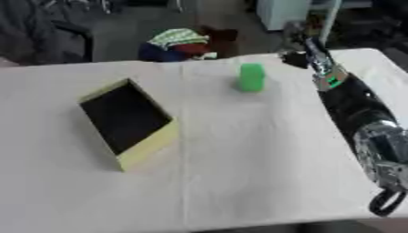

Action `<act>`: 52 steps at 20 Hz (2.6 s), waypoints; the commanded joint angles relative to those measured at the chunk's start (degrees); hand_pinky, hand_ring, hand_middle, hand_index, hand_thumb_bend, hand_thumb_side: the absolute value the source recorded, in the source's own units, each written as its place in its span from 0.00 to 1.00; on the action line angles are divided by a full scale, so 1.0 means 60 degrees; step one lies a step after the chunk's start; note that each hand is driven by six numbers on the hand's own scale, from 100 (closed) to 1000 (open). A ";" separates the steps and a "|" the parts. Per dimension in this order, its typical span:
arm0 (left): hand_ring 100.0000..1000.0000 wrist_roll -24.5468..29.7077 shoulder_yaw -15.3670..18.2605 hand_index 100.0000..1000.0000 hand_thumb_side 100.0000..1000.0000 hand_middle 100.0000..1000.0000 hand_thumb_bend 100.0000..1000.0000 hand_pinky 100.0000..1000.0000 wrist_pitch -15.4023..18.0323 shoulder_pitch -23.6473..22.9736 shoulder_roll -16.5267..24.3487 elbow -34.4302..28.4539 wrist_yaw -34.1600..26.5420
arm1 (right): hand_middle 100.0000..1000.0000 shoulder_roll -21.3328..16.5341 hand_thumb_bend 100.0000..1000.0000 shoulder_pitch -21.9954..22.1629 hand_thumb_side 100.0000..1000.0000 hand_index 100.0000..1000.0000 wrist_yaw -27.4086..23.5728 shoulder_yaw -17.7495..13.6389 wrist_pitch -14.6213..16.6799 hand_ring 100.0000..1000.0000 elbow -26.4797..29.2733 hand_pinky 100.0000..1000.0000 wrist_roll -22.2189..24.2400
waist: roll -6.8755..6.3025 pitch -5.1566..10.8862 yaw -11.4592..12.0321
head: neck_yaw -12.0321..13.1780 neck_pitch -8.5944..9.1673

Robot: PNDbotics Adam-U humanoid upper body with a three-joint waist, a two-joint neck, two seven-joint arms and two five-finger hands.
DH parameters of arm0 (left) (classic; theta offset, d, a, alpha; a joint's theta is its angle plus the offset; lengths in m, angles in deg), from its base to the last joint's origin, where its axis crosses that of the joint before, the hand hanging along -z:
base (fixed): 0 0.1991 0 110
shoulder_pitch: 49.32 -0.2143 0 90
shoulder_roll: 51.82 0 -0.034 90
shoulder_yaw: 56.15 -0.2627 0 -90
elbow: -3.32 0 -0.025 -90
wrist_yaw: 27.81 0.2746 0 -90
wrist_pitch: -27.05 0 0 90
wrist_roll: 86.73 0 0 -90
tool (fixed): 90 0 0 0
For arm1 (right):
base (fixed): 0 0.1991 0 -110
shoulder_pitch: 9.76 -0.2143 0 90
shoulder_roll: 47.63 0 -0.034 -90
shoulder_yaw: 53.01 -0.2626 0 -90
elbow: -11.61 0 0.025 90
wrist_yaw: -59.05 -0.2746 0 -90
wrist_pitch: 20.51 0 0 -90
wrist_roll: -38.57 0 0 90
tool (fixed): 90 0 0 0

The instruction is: Pick up objects on the table and place them in the box.

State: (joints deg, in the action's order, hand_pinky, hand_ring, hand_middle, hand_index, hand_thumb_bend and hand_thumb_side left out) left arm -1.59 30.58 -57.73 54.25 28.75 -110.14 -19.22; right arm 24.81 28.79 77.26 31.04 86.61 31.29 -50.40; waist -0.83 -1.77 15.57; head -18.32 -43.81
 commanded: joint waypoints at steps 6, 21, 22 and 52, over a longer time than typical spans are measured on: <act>0.62 0.0004 0.0059 0.80 0.57 0.70 0.45 0.61 0.0003 0.0063 0.0211 -0.0176 0.0023 | 0.89 -0.0119 0.00 -0.0390 0.34 0.94 0.1187 0.0169 0.0084 1.00 0.0731 0.86 0.0937 | -0.0002 0.0129 0.0022 | -0.0023 0.0046; 0.62 0.0022 0.0042 0.80 0.57 0.70 0.45 0.61 0.0005 0.0078 0.0216 -0.0177 0.0017 | 0.97 0.0246 0.12 -0.0841 0.32 0.99 0.5019 0.0516 0.0237 1.00 0.1013 0.97 0.2871 | -0.0009 0.0146 0.0110 | -0.0033 0.0080; 0.62 0.0022 0.0043 0.80 0.57 0.70 0.45 0.61 0.0004 0.0081 0.0216 -0.0178 0.0016 | 0.97 0.0260 0.13 -0.0868 0.32 1.00 0.5240 0.0521 0.0228 1.00 0.0986 0.98 0.2972 | -0.0008 0.0142 0.0117 | -0.0032 0.0083; 0.62 0.0032 0.0020 0.80 0.57 0.70 0.45 0.61 0.0013 0.0237 0.0199 -0.0190 0.0003 | 0.99 0.0136 0.14 -0.1199 0.27 0.99 0.7089 0.0290 -0.0632 1.00 -0.0367 1.00 0.2612 | 0.0023 -0.0278 0.0425 | 0.0051 0.0244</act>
State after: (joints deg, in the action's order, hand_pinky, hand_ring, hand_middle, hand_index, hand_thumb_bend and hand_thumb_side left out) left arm -1.51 30.58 -57.70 54.89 28.78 -110.14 -19.22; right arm 27.66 22.81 118.99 32.79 83.07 28.84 -34.51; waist -0.63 -3.96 18.09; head -18.22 -42.80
